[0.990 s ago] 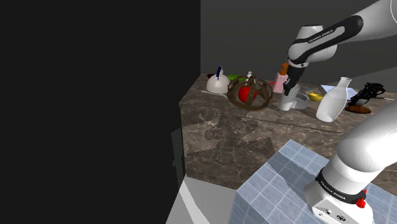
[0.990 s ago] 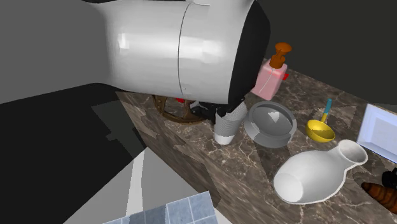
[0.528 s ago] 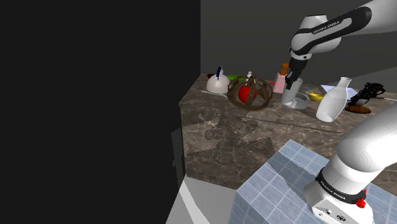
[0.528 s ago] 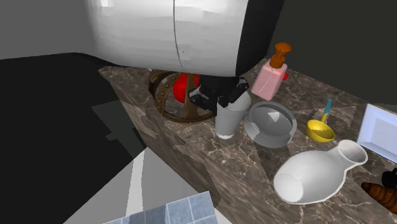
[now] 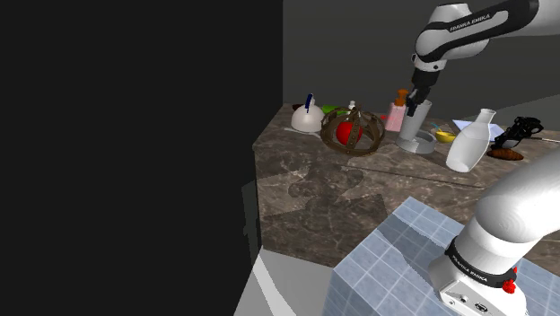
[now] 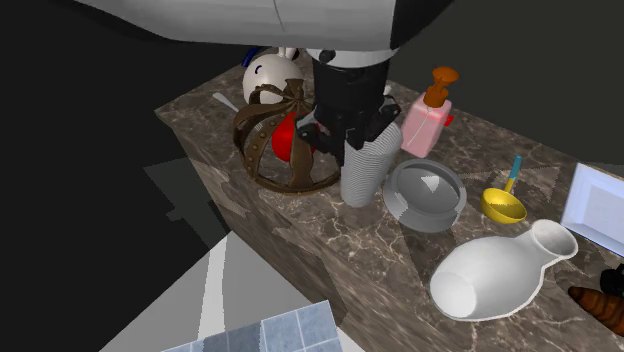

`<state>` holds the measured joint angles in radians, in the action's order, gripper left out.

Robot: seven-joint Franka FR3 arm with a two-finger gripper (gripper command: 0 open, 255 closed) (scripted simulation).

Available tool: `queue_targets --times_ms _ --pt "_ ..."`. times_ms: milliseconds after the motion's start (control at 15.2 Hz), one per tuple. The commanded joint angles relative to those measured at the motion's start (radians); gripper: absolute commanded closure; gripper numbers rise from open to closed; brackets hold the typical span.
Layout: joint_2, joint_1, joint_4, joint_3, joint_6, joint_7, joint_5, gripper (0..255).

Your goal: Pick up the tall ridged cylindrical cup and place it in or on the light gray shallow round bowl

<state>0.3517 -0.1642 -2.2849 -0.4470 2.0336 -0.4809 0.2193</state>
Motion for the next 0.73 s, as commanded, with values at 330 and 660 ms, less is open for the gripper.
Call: queue_targets --times_ms 330,660 --pt "-0.128 -0.008 0.191 -0.087 -0.056 -0.138 -0.055 255" --pt "-0.294 -0.029 0.392 -0.173 -0.103 -0.292 -0.153 255"
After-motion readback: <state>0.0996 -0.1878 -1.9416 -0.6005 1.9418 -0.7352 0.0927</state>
